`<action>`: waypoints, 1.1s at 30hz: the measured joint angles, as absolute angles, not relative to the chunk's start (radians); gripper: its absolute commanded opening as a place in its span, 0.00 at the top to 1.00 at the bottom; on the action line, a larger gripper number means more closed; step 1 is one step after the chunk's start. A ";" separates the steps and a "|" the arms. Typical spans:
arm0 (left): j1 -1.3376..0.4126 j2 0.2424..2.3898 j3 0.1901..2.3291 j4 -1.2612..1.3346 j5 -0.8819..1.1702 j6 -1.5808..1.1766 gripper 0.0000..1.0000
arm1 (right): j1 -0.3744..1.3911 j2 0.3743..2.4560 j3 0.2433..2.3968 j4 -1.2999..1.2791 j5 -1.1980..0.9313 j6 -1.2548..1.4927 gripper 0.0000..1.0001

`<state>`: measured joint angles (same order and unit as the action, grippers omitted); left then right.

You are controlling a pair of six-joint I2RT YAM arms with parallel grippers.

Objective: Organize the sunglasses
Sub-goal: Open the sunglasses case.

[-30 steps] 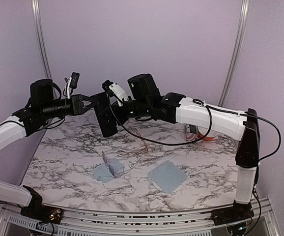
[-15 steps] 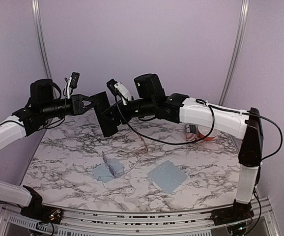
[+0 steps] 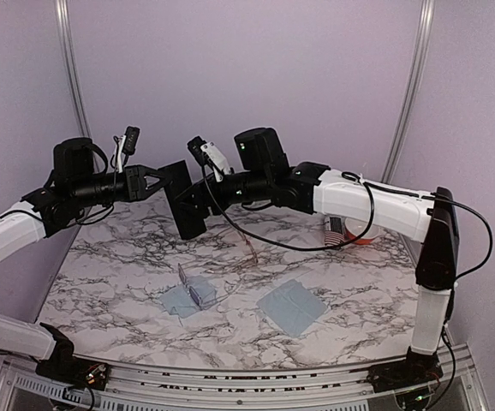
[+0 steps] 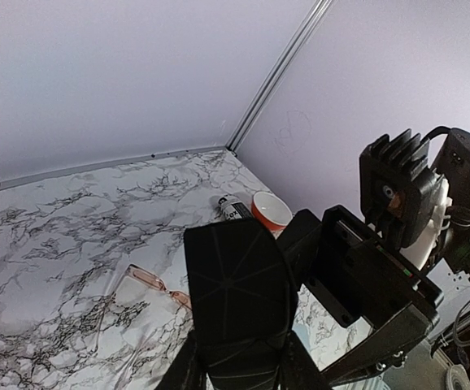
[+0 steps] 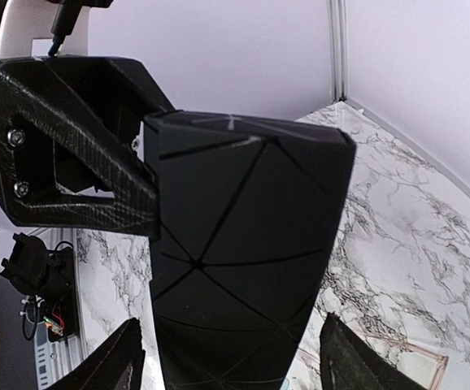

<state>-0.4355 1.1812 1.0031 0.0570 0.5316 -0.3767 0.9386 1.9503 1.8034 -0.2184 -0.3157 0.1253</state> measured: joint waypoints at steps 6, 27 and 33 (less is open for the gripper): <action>-0.447 1.181 1.005 0.045 0.522 -0.374 0.83 | 0.938 1.959 1.828 -0.222 -0.315 0.131 0.27; -0.452 1.181 1.015 0.024 0.497 -0.362 0.84 | 0.945 1.997 1.868 -0.228 -0.329 0.138 0.39; -0.453 1.181 1.015 0.022 0.496 -0.355 0.83 | 0.945 1.997 1.868 -0.233 -0.327 0.134 0.45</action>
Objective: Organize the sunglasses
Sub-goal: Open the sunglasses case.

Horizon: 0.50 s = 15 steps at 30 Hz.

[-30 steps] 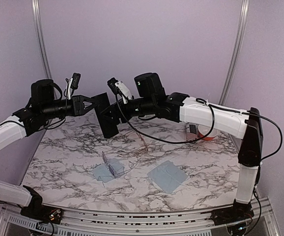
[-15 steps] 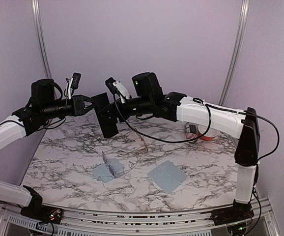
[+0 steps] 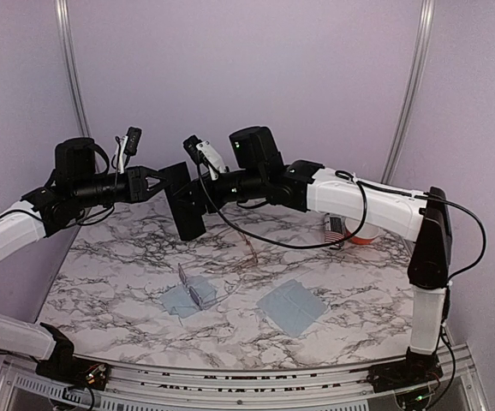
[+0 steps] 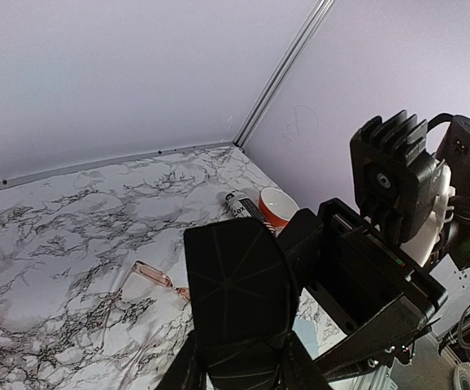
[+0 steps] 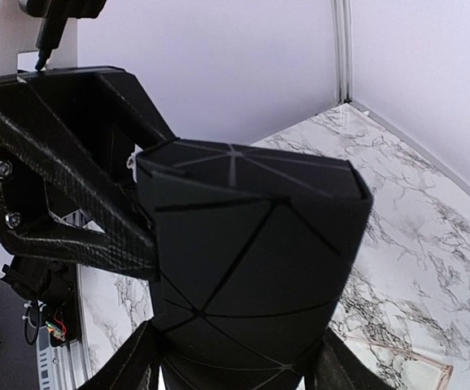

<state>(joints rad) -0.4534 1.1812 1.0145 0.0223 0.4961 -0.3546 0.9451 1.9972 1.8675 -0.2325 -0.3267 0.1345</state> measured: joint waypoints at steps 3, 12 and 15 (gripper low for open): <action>-0.454 1.181 1.015 0.022 0.496 -0.353 0.83 | 0.944 1.997 1.868 -0.233 -0.332 0.135 0.48; -0.457 1.181 1.015 0.021 0.495 -0.351 0.83 | 0.931 1.997 1.868 -0.233 -0.360 0.135 0.52; -0.458 1.181 1.015 0.021 0.495 -0.351 0.83 | 0.925 1.997 1.868 -0.234 -0.376 0.136 0.52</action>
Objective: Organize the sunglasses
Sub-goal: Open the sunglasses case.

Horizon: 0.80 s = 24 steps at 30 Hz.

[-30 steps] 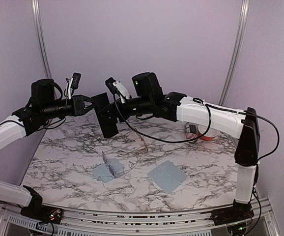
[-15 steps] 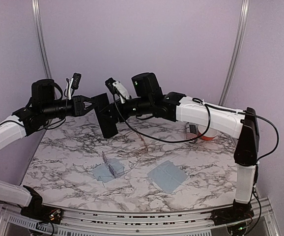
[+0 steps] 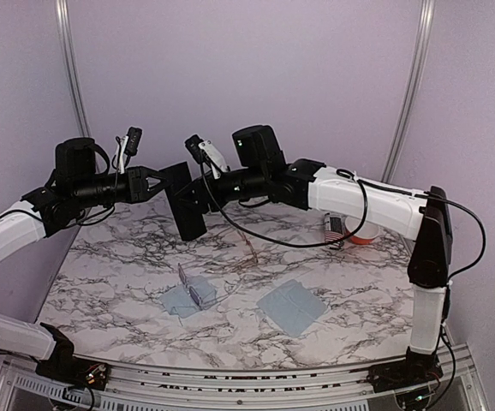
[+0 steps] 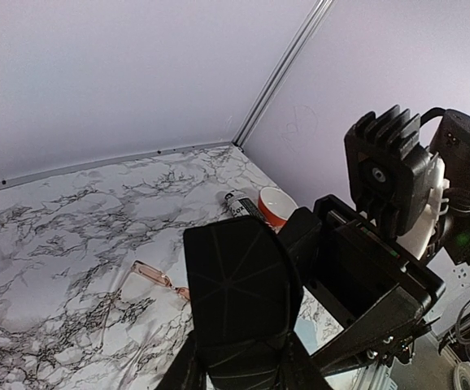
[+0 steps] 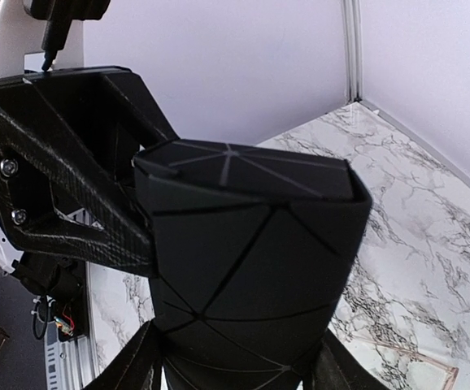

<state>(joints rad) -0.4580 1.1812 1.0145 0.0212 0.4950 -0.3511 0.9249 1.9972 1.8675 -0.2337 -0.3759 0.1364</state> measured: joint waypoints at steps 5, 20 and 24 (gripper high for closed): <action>-0.458 1.181 1.015 0.022 0.501 -0.351 0.83 | 0.910 1.997 1.867 -0.234 -0.422 0.139 0.51; -0.459 1.181 1.015 0.022 0.516 -0.351 0.83 | 0.904 1.989 1.863 -0.250 -0.428 0.117 0.41; -0.464 1.181 1.015 0.023 0.519 -0.351 0.84 | 0.905 1.976 1.854 -0.260 -0.416 0.101 0.40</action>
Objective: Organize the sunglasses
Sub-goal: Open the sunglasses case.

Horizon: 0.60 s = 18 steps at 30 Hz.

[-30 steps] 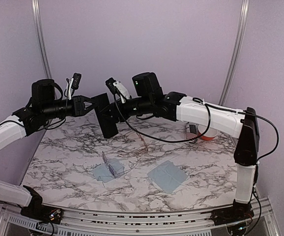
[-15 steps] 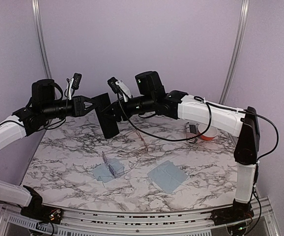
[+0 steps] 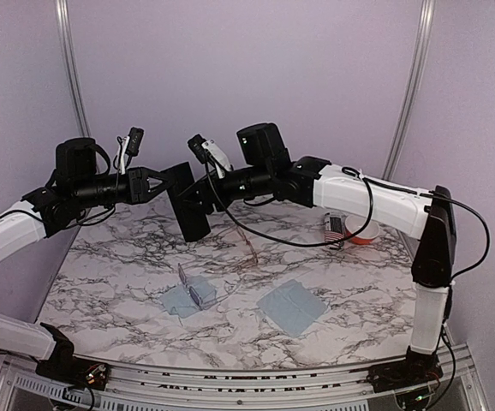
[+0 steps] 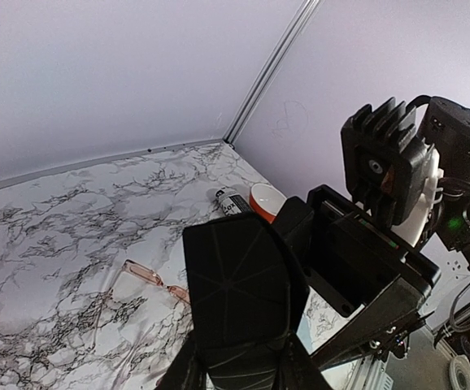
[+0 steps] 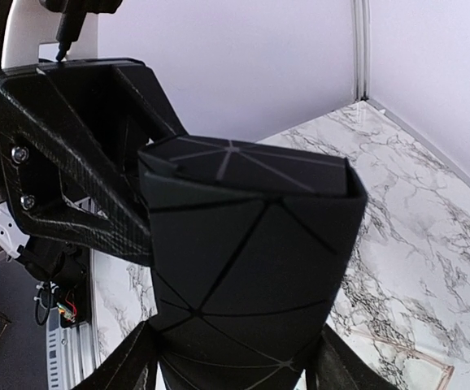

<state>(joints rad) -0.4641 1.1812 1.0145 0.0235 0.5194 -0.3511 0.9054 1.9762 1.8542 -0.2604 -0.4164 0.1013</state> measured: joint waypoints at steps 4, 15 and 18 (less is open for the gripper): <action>-0.464 1.181 1.015 0.024 0.516 -0.351 0.84 | 0.905 1.962 1.847 -0.274 -0.400 0.095 0.40; -0.463 1.181 1.015 0.023 0.507 -0.351 0.84 | 0.906 1.930 1.833 -0.305 -0.344 0.073 0.39; -0.463 1.181 1.015 0.023 0.503 -0.351 0.84 | 0.906 1.923 1.826 -0.308 -0.329 0.071 0.39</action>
